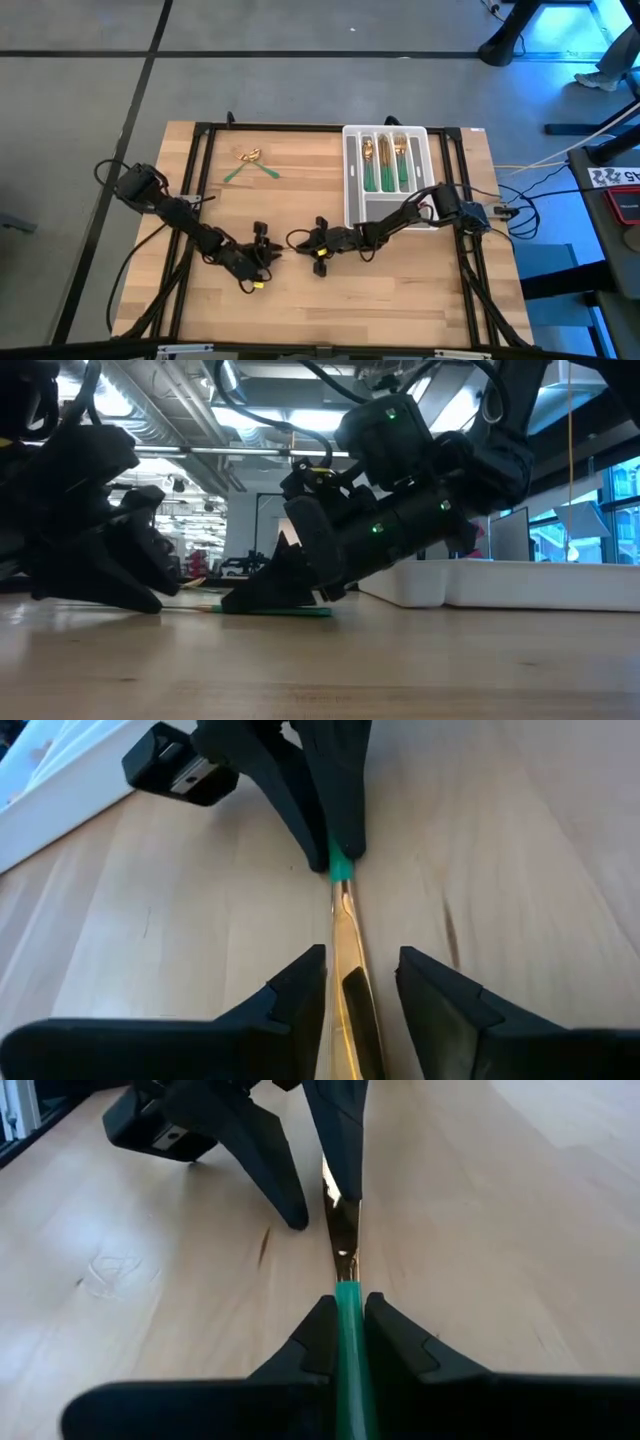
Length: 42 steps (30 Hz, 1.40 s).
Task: Sort silverware
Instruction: Put the green knife into the silverware tray
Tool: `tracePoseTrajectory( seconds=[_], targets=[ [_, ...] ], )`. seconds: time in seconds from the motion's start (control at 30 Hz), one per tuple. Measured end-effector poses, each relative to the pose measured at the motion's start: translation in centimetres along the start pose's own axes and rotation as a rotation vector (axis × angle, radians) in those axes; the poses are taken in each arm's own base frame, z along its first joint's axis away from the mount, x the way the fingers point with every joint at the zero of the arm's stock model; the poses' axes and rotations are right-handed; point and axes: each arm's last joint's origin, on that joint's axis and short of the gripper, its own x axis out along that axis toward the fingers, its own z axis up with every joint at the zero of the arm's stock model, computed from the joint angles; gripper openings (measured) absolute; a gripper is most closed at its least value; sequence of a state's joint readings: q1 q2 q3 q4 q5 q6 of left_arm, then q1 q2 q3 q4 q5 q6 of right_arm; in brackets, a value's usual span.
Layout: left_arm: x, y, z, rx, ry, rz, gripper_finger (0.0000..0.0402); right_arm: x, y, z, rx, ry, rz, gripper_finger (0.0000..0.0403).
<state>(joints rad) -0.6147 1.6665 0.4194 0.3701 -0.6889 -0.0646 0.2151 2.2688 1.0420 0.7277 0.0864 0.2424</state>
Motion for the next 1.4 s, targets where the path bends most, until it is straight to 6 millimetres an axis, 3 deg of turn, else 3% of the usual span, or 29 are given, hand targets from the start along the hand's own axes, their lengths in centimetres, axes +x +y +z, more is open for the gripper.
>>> tracePoseTrajectory(
  seconds=[0.2, 0.63, 0.9, 1.17, 1.4],
  targets=[
    [0.0, -0.1, 0.6, -0.031, -0.057, -0.032, 0.0138, -0.1, 0.1, 0.5, -0.005, -0.031, 0.001, 0.0032],
    [0.1, 0.4, 2.8, -0.375, -0.235, -0.064, 0.0135, -1.2, 0.4, 2.2, -0.067, -0.026, -0.046, 0.0024],
    [-0.2, 1.0, 3.2, -0.368, -0.248, -0.046, 0.0135, -1.3, 0.4, 2.5, -0.084, -0.034, -0.044, 0.0003],
    [-1.8, 2.3, 3.6, -0.371, -0.219, -0.008, 0.0135, -1.3, 0.5, 2.9, -0.106, -0.069, -0.045, 0.0046],
    [-2.9, 3.2, 3.1, -0.419, -0.152, 0.001, 0.0135, -0.6, 1.2, 5.1, -0.133, -0.136, -0.010, 0.0152]
  ],
)
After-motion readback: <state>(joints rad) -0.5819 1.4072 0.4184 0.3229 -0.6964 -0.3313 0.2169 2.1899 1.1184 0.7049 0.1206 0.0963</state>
